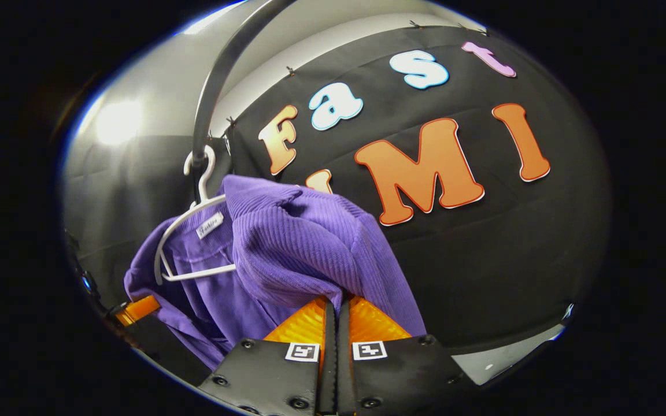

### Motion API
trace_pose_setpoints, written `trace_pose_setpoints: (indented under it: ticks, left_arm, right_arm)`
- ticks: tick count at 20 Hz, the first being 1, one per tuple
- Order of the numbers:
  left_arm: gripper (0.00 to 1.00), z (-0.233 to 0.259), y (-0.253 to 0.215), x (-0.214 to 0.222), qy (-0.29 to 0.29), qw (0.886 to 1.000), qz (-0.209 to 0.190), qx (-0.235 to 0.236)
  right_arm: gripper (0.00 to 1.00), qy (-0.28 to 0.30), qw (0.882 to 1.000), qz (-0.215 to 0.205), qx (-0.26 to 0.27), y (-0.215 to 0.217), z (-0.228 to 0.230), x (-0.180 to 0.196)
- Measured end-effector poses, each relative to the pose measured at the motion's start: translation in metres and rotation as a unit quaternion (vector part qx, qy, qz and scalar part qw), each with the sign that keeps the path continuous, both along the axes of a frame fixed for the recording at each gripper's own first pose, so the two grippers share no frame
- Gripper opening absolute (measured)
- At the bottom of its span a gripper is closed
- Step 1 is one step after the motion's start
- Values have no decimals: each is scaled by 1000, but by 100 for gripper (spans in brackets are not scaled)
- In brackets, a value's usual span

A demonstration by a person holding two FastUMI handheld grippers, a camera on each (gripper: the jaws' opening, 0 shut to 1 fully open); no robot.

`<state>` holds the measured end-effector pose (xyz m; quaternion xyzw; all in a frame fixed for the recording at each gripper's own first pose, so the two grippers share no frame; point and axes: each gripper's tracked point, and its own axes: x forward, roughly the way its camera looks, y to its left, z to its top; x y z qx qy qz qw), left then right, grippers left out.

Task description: Grasp the clothes on the hanger with both hands and then place them into the laundry hamper below.

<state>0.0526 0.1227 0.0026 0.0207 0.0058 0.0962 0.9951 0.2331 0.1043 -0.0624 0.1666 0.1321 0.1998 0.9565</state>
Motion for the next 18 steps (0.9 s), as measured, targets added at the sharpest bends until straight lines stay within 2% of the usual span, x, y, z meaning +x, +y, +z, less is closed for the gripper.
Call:
trace_pose_setpoints:
  ticks: [4,5,6,7,9,11,15,18]
  left_arm:
    - [0,12,25,-7,-6,1000,19,-16]
    - [0,14,33,-8,-6,1000,27,-9]
    - [0,19,40,-7,-8,999,35,-4]
    - [0,23,46,-6,-11,999,42,-1]
    - [0,32,59,-7,-17,998,56,4]
    - [0,45,73,-3,-23,997,68,10]
    - [0,58,102,9,-32,995,94,21]
    - [0,47,114,21,-17,994,103,14]
  right_arm:
    - [8,8,1000,0,26,-19,9,8]
    - [3,12,999,3,32,-22,11,8]
    - [8,16,999,3,36,-27,13,11]
    - [3,20,999,1,40,-32,13,16]
    - [3,23,998,0,51,-41,19,22]
    - [8,18,998,0,60,-49,29,31]
    - [7,4,995,-2,96,-63,45,43]
    - [8,5,992,-23,120,-80,42,54]
